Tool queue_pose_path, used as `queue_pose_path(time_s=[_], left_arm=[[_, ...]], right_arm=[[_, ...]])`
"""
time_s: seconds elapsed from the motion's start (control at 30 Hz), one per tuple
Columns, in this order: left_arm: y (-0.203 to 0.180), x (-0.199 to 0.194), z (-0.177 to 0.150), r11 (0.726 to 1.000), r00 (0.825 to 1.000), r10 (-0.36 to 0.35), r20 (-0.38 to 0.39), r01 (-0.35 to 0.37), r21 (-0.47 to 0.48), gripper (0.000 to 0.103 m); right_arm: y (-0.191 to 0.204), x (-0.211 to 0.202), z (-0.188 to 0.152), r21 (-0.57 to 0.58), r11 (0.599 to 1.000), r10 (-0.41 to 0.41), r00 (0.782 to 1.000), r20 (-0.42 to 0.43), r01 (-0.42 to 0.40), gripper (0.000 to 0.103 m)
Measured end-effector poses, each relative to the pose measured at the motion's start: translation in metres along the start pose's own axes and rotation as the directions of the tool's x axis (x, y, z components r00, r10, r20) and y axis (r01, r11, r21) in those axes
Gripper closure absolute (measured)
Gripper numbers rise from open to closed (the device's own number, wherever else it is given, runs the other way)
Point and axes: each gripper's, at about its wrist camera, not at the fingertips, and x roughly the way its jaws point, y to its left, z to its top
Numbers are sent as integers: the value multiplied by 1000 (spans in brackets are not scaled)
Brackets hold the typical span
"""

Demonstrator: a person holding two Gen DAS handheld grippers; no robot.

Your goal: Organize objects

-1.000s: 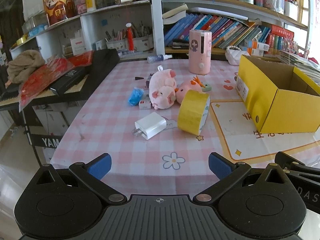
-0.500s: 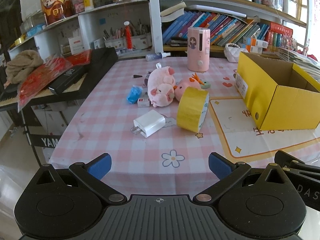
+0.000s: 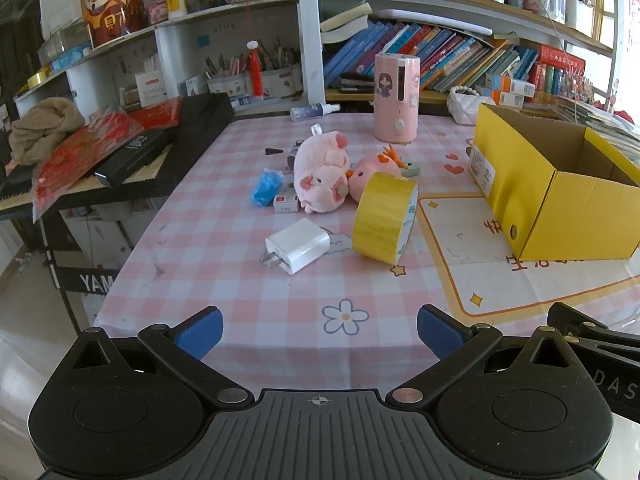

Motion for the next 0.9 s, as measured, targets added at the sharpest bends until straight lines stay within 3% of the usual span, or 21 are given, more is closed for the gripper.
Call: queue_pose_path(time_s=[0.9], left_arm=[[2, 2, 0, 1000, 1000, -15, 3, 15, -4, 0]], right_arm=[[2, 1, 0, 3, 1000, -4, 1000, 0, 4, 0]])
